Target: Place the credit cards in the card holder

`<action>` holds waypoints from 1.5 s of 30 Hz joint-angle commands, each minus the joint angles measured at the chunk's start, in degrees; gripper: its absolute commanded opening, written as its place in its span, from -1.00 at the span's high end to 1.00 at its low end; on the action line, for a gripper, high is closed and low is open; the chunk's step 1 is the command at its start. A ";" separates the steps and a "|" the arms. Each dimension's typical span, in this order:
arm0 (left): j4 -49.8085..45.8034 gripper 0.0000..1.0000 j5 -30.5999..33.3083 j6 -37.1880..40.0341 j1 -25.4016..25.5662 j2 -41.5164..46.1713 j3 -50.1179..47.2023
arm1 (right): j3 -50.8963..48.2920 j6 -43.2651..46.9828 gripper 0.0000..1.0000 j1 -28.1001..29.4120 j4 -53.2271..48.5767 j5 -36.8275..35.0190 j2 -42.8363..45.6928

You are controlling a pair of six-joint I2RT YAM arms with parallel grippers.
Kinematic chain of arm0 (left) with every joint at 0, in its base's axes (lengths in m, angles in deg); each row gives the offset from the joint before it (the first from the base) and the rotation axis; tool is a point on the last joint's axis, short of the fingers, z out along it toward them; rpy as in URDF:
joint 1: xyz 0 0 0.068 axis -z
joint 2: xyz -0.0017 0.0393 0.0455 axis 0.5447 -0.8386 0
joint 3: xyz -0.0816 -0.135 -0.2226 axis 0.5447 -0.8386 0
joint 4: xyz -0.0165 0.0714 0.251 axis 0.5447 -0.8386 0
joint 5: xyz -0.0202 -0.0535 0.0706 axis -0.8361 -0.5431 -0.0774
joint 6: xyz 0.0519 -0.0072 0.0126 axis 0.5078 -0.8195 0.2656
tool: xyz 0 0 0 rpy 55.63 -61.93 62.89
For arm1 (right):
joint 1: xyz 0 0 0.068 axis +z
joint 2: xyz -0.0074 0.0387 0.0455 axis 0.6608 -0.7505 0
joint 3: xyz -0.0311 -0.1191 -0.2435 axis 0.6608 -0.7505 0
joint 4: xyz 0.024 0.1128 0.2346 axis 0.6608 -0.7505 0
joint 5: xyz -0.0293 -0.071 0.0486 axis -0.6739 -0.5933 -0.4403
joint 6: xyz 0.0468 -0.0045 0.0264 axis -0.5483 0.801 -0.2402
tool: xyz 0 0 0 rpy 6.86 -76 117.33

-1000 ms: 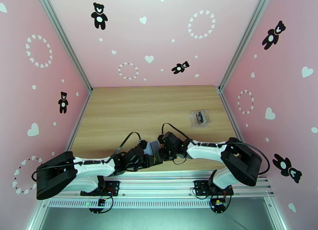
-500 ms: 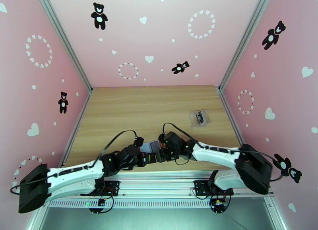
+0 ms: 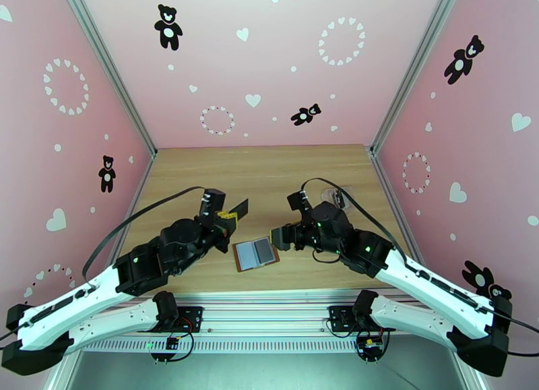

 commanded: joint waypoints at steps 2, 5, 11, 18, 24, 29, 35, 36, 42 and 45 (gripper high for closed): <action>14.38 1.00 8.65 30.55 2.80 -6.71 -1.10 | 8.28 -8.89 -0.53 -0.06 0.52 1.73 -4.52; 21.14 1.00 10.15 37.45 3.29 -9.82 -1.33 | 12.57 -11.32 -0.46 -0.95 -0.31 -1.71 -5.89; 24.07 1.00 6.76 41.47 3.25 -9.48 -3.14 | 14.43 -18.59 -0.26 -5.34 -0.24 -1.67 -7.97; 27.81 1.00 5.15 45.84 3.22 -9.34 -6.77 | 17.25 -23.03 -0.17 -7.70 0.86 3.06 -11.76; 28.38 1.00 4.94 46.82 3.22 -10.08 -7.15 | 18.14 -24.22 -0.14 -7.77 0.91 3.47 -12.55; 28.04 1.00 5.26 46.96 3.27 -10.86 -7.57 | 19.21 -25.90 -0.14 -7.78 1.80 4.20 -13.26; 27.95 1.00 5.74 46.88 3.24 -11.16 -7.94 | 19.29 -26.86 -0.14 -7.78 1.40 4.57 -13.25; 28.08 1.00 5.82 46.78 3.25 -11.27 -7.94 | 19.19 -27.10 -0.14 -7.76 1.54 4.73 -13.23; 28.30 1.00 5.39 46.52 2.80 -11.27 -8.11 | 19.26 -27.39 -0.14 -7.72 1.37 4.42 -12.04; 28.65 1.00 5.37 46.13 2.69 -11.29 -8.11 | 19.16 -27.40 -0.15 -7.78 1.26 3.73 -11.43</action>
